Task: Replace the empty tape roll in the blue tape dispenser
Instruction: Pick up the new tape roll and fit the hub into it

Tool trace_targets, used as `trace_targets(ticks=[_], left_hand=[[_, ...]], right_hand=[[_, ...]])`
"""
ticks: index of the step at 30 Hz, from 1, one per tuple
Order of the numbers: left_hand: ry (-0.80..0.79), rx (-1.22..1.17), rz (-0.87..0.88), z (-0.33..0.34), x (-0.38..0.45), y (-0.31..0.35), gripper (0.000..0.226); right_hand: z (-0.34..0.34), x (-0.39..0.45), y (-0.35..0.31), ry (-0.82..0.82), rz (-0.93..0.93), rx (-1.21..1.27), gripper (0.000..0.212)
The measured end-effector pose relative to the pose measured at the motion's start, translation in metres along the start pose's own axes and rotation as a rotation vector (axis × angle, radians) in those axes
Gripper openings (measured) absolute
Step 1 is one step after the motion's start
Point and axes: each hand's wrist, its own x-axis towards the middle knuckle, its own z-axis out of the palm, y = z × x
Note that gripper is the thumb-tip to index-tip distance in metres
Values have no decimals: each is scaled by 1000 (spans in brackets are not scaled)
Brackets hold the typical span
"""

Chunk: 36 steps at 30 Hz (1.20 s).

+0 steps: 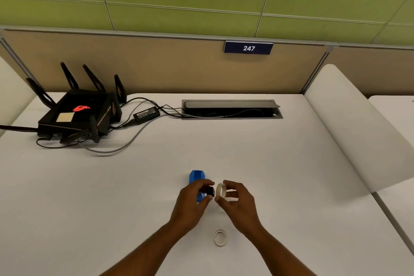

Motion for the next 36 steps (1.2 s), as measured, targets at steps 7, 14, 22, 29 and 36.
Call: trace_targets(ticks=[7,14,22,29,36], left_hand=[[72,-195,-135,2,-12,16,34],[83,-425,-284,-10,-14,15,28],[-20,-444,-273,-14,-17,13,31],[-26,-367,-232,-13,-18,13,28],[-36,-341,-233,-19,-13,12,27]], right_hand=[[1,-14,-11,-34,12,121,51],[0,-23,-14,-38,61,196,49],[-3,-31,-25,-119,13,213,56],[-5,-31,-28,-174,5,198,51],[-6,-29,-29,-202,17,222,51]])
